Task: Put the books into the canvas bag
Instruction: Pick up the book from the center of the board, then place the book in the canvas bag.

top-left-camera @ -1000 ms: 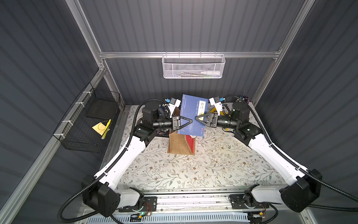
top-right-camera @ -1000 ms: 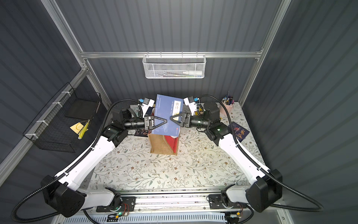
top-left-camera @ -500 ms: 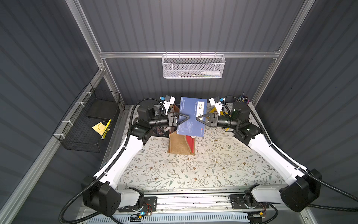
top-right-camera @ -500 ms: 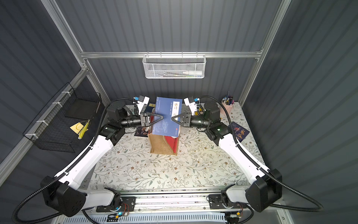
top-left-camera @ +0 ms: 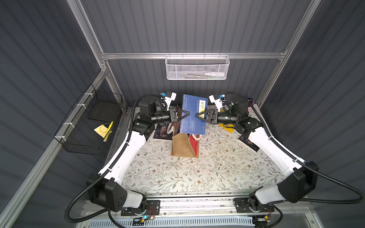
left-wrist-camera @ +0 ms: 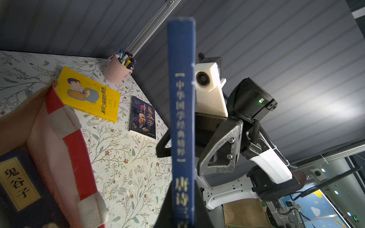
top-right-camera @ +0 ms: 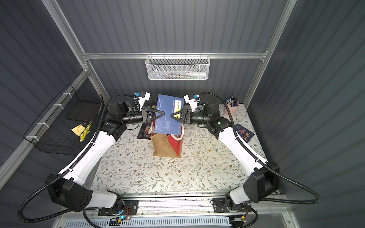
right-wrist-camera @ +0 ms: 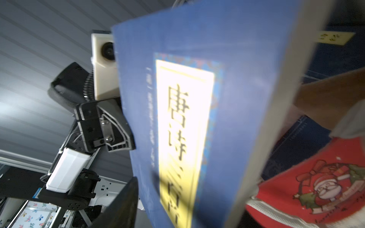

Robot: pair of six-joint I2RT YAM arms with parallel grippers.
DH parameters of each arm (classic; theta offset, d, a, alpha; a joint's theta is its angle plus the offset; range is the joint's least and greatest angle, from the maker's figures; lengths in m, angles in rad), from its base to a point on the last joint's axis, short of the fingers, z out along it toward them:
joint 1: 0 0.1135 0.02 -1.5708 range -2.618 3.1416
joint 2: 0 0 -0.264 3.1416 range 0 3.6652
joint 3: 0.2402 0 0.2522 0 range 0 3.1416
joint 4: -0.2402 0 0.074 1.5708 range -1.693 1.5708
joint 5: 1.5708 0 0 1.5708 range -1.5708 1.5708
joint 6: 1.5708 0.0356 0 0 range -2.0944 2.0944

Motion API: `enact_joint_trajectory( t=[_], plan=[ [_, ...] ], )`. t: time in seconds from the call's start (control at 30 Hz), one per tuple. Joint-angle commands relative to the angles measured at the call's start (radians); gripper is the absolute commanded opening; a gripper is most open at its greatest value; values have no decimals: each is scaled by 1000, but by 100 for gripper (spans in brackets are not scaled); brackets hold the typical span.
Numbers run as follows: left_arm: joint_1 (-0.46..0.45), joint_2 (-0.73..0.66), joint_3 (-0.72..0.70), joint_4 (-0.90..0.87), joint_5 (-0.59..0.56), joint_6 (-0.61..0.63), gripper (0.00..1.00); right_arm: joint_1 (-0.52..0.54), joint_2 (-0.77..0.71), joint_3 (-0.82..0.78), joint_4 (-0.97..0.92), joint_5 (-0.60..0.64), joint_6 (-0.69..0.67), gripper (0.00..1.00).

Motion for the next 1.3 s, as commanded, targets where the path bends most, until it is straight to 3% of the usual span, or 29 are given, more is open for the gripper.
enact_joint_trajectory(
  t=[0.0, 0.13, 0.23, 0.43, 0.53, 0.7, 0.9, 1.03, 1.27],
  plan=[
    [6, -14, 106, -214, -146, 162, 0, 2, 14, 68, -170, 121, -80, 74],
    [7, -21, 175, -375, -370, 262, 0, 2, 25, 84, -299, 302, -84, 75],
    [7, -22, 205, -407, -465, 293, 0, 5, 45, 84, -373, 384, -72, 74],
    [7, 4, 249, -401, -540, 329, 0, 57, 110, 134, -456, 484, -75, 74],
    [7, 43, 282, -404, -543, 338, 0, 96, 171, 215, -558, 601, -94, 75],
    [7, 109, 319, -392, -536, 339, 0, 116, 232, 262, -585, 603, -89, 73],
    [-6, 192, 304, -361, -472, 319, 0, 125, 274, 292, -609, 581, -95, 60],
    [-57, 217, 302, -410, -539, 361, 0, 126, 297, 296, -614, 549, -88, 59],
    [-132, 225, 290, -506, -675, 408, 0, 131, 307, 304, -604, 520, -76, 66]
  ],
)
